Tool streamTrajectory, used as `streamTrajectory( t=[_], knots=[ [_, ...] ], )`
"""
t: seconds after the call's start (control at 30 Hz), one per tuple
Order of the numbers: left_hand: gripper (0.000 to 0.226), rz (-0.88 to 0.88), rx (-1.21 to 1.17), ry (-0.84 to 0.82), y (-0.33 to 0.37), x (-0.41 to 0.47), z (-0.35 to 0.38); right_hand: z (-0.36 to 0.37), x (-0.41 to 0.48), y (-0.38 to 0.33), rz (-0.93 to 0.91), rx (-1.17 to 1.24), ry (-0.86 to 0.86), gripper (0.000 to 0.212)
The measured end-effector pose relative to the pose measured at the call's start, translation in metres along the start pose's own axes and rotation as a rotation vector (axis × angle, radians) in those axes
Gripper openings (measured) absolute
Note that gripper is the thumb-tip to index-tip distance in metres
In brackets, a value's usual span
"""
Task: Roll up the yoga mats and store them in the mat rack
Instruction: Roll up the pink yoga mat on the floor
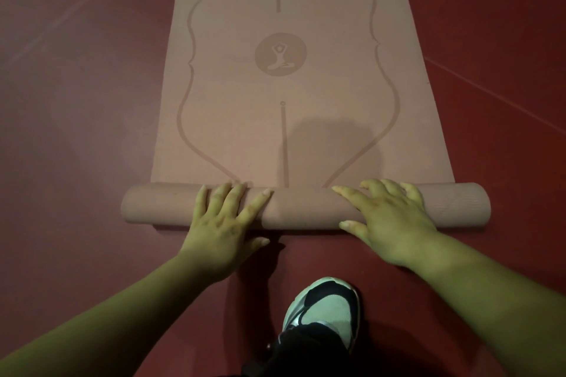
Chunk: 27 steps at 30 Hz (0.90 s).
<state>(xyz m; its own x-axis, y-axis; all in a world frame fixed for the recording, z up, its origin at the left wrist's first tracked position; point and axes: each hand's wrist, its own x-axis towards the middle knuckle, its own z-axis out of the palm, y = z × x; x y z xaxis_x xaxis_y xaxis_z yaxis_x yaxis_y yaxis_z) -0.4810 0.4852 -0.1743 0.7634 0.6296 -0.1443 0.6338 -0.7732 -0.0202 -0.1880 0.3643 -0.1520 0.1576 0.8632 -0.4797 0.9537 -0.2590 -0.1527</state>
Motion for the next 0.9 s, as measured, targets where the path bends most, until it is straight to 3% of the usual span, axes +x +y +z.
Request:
streamTrajectory(
  t=[0.13, 0.37, 0.5, 0.67, 0.8, 0.9],
  knots=[
    [0.073, 0.003, 0.019, -0.039, -0.008, 0.02, -0.005, 0.002, 0.005, 0.004, -0.009, 0.025, 0.026, 0.07],
    [0.073, 0.032, -0.006, -0.112, -0.021, 0.035, -0.009, 0.026, -0.007, -0.003, -0.03, -0.033, 0.269, 0.075],
    [0.077, 0.042, -0.027, -0.151, -0.026, 0.044, -0.013, 0.004, 0.006, 0.005, -0.039, -0.037, 0.147, 0.071],
    [0.076, 0.039, 0.017, -0.022, -0.021, 0.037, -0.011, -0.018, 0.02, 0.011, -0.044, 0.066, -0.007, 0.068],
    [0.076, -0.01, 0.026, 0.008, -0.011, 0.028, -0.002, -0.019, 0.022, 0.012, -0.05, 0.088, -0.029, 0.069],
    [0.071, -0.005, 0.027, -0.038, -0.017, 0.035, -0.004, -0.01, 0.016, 0.011, -0.064, 0.037, 0.052, 0.075]
  ],
)
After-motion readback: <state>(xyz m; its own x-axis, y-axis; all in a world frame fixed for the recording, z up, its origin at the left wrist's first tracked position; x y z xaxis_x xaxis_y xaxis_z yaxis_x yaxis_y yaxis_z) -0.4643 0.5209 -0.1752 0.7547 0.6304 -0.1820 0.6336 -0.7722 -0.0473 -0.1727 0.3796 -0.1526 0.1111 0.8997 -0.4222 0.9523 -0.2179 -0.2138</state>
